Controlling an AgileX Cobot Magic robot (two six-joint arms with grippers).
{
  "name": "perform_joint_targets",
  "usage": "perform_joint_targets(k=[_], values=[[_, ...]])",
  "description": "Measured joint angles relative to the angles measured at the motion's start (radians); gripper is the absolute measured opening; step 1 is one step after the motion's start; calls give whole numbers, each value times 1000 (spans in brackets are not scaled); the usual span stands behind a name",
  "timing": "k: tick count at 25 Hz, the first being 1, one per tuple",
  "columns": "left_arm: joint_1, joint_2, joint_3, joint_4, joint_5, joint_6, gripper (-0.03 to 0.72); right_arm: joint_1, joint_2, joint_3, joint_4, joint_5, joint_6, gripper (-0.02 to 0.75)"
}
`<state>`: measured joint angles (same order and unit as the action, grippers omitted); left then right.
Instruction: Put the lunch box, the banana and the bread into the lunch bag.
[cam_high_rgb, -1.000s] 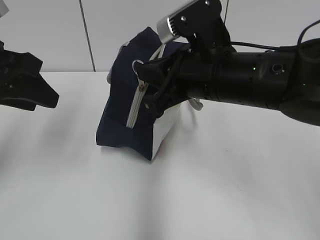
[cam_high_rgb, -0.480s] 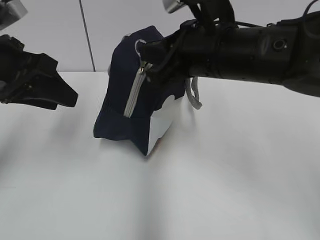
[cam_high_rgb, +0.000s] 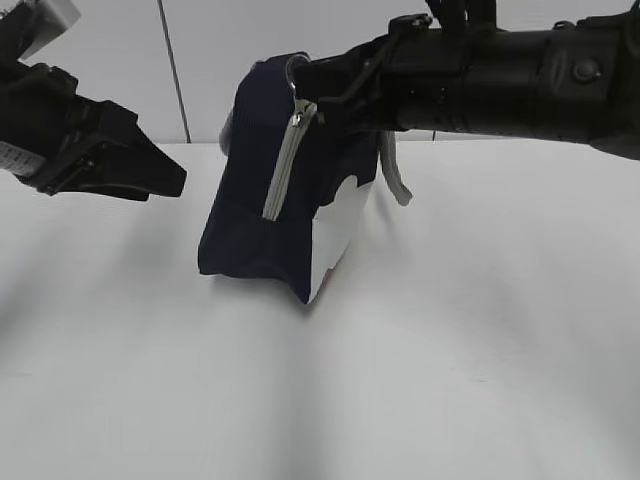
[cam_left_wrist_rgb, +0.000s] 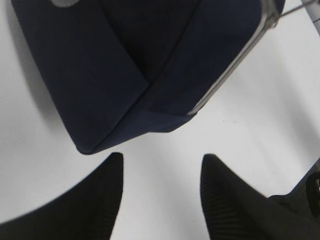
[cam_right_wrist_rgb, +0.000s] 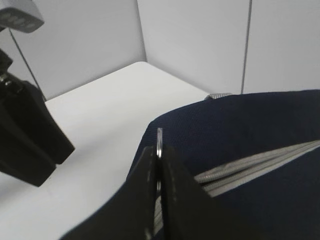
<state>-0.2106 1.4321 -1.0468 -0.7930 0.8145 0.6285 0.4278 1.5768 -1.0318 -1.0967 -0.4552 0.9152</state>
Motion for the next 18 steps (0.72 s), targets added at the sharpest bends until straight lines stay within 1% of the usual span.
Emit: perform_joint_targets(k=[4,6,12,18], values=[[0,1,0,-32,-1,34,361,0,19,-2,-170,-28,164,-16],[0,1,0,-33,-1,45,361,0,32,-2,-219,-41,202,-16],[0,1,0,-35,-3,74,361,0,47,-4,-240,-63,223,-16],[0,1,0,-36,-5,104,349,0,34,-12,-253,-41,223,-16]])
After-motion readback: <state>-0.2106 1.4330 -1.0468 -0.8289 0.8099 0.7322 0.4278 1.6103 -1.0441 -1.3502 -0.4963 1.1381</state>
